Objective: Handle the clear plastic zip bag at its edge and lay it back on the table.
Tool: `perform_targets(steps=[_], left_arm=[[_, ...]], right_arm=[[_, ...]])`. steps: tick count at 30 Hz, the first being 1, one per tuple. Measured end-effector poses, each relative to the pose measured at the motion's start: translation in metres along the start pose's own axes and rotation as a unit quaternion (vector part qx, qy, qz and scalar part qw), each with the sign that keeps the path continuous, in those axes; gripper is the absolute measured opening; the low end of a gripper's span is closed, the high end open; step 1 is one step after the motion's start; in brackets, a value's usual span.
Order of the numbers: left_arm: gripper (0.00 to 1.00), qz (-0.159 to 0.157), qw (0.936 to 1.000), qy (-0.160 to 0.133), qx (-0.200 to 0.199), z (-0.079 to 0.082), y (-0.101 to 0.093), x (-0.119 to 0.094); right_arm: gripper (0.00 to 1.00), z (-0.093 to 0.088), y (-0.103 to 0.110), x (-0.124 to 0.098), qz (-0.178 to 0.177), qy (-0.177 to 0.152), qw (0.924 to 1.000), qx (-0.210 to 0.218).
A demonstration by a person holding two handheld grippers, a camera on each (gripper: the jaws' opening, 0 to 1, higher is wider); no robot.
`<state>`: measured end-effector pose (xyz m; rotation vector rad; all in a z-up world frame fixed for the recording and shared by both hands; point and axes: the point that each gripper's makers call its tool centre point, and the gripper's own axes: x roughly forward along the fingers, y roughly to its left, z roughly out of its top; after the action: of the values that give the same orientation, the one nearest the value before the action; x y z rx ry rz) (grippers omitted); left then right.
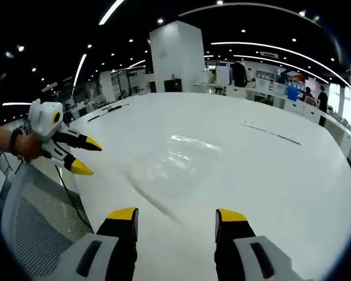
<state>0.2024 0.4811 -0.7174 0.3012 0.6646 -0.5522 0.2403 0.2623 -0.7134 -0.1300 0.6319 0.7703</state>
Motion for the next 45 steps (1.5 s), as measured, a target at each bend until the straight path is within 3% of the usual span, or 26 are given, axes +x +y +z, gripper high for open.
perform_targets(steps=[8, 14, 19, 36, 45], left_arm=[[0.55, -0.002, 0.9998, -0.013, -0.016, -0.001, 0.002, 0.000], [0.57, -0.006, 0.9993, -0.022, -0.029, 0.001, 0.008, 0.000], [0.58, -0.004, 0.9983, -0.033, -0.048, 0.008, 0.008, -0.002], [0.60, 0.008, 0.9948, -0.047, -0.090, 0.013, 0.013, 0.001], [0.59, 0.009, 0.9941, -0.035, -0.102, 0.012, 0.008, 0.002]], right_arm=[[0.60, -0.013, -0.007, -0.015, -0.009, 0.002, 0.9999, 0.010], [0.65, -0.020, -0.013, -0.021, -0.017, -0.002, 0.9997, 0.019], [0.70, -0.011, -0.013, -0.027, -0.023, -0.013, 0.9994, 0.021], [0.75, -0.008, -0.021, -0.038, -0.031, -0.032, 0.9981, 0.043], [0.75, -0.008, -0.017, -0.041, -0.027, -0.036, 0.9973, 0.059]])
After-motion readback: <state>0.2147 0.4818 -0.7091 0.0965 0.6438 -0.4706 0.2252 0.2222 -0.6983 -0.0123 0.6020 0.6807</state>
